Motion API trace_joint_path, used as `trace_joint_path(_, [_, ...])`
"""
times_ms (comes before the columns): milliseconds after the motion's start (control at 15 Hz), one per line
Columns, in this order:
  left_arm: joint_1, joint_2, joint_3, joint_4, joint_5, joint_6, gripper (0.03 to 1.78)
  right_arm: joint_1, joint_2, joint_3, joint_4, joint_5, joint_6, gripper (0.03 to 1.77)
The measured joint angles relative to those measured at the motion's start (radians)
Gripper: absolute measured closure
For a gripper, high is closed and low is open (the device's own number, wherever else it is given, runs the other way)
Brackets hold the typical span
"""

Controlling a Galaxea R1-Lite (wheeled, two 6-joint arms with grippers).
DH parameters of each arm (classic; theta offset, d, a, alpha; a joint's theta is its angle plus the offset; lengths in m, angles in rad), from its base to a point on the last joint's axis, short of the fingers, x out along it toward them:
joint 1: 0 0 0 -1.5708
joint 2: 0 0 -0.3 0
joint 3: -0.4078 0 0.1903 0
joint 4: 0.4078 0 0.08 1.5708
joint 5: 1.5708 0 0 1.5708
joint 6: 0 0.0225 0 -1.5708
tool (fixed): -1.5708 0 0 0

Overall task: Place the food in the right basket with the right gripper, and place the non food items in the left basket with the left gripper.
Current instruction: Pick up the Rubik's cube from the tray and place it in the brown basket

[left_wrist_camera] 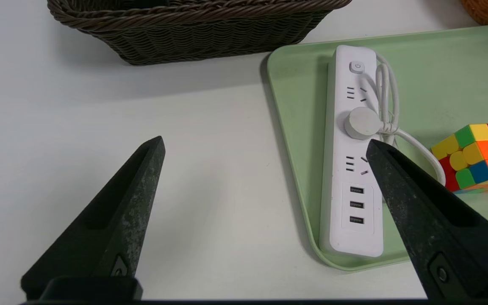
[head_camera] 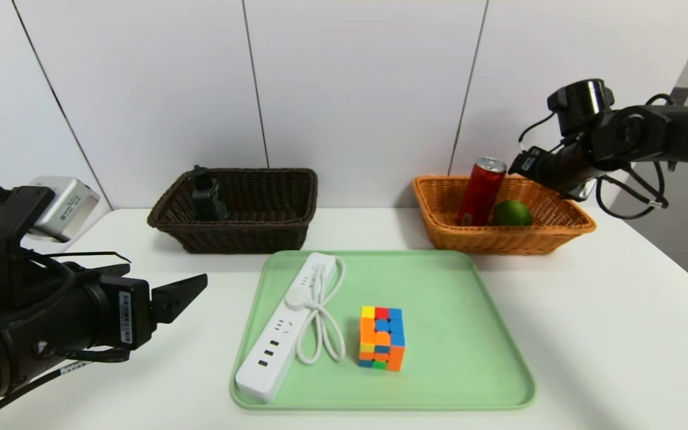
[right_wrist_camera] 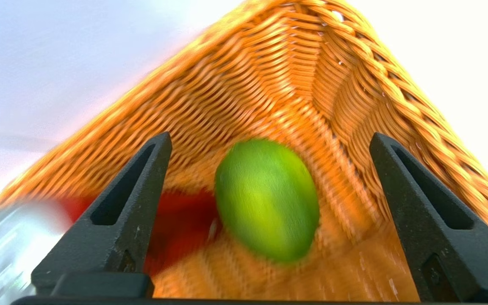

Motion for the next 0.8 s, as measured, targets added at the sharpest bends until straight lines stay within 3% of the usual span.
trace_joint_path(200, [0.0, 0.0, -0.027, 0.008, -0.004, 0.001, 0.12, 0.034, -0.076, -0.01, 0.012, 0.001, -0.072, 0.16])
trace_joint_path(467, [0.0, 0.0, -0.085, 0.06, -0.001, 0.001, 0.12, 0.083, -0.209, -0.036, 0.057, 0.003, -0.098, 0.13])
trace_joint_path(800, [-0.001, -0.002, -0.148, 0.179, -0.002, 0.002, 0.12, 0.173, -0.376, -0.04, 0.267, 0.008, -0.112, 0.11])
